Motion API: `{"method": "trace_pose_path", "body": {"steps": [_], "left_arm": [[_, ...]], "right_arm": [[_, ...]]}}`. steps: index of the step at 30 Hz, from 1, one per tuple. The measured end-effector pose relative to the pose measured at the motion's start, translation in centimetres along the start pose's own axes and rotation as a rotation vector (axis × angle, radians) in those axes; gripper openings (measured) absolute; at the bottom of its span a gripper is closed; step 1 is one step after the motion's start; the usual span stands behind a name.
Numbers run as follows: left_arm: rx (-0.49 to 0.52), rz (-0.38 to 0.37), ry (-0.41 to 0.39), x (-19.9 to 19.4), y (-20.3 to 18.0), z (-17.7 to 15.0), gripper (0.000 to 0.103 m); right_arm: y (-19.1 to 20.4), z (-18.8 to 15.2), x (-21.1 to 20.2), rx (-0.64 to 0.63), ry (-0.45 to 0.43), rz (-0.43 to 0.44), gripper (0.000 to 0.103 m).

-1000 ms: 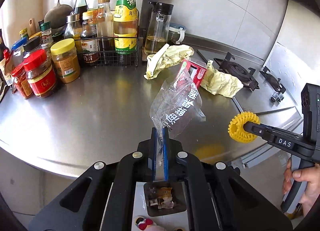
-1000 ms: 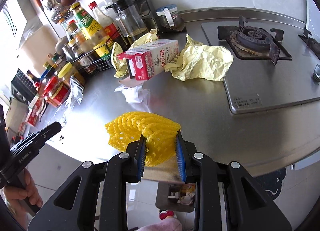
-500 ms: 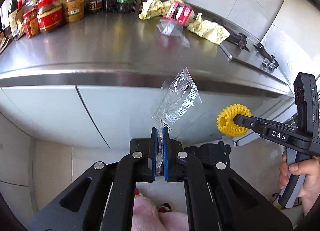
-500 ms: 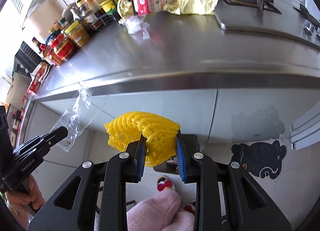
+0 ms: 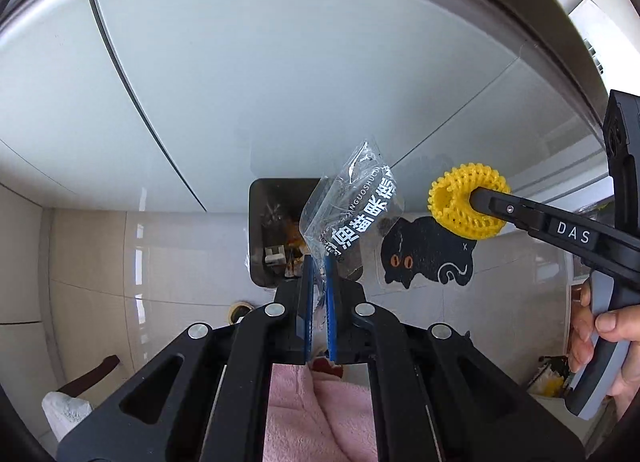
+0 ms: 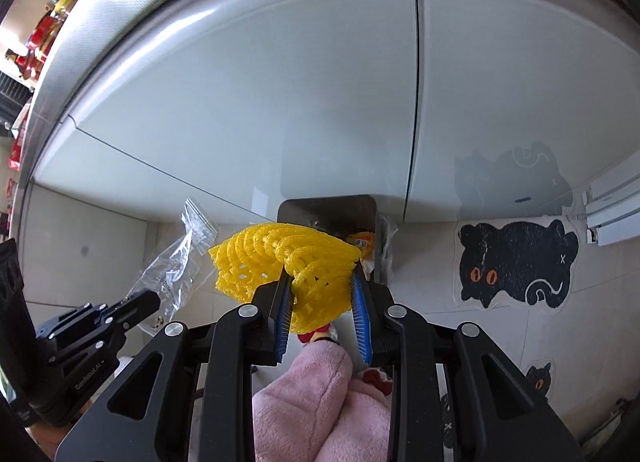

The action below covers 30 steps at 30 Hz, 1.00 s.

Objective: Collect trash
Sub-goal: 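Carry bag and foam net down over the floor bin and open both tools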

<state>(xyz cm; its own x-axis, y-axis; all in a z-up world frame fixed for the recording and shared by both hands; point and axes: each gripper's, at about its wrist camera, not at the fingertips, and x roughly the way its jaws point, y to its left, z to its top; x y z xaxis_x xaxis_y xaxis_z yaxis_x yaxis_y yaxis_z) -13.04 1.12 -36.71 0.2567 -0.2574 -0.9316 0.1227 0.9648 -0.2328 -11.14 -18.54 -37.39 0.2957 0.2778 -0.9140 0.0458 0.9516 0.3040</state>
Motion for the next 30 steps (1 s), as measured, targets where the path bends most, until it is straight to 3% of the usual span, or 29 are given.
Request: {"method": "trace_pose_path", "body": {"steps": [18,26,29,30], "left_arm": [[-0.059,-0.01,0.16,12.4,3.4,-0.4,0.004],[-0.063,-0.019,0.183,14.0,3.3,0.8,0.007],[-0.063,-0.024,0.19,13.8,3.1,0.9,0.012],[-0.061,-0.024,0.191,13.8,3.1,0.9,0.019]], "right_arm": [[-2.0,1.0,13.0,0.13,0.13,-0.045,0.028],[-2.1,1.9,15.3,0.179,0.15,-0.023,0.03],[-2.2,2.1,15.9,0.205,0.164,0.007,0.031],[-2.2,2.2,16.1,0.211,0.168,0.011,0.031]]}}
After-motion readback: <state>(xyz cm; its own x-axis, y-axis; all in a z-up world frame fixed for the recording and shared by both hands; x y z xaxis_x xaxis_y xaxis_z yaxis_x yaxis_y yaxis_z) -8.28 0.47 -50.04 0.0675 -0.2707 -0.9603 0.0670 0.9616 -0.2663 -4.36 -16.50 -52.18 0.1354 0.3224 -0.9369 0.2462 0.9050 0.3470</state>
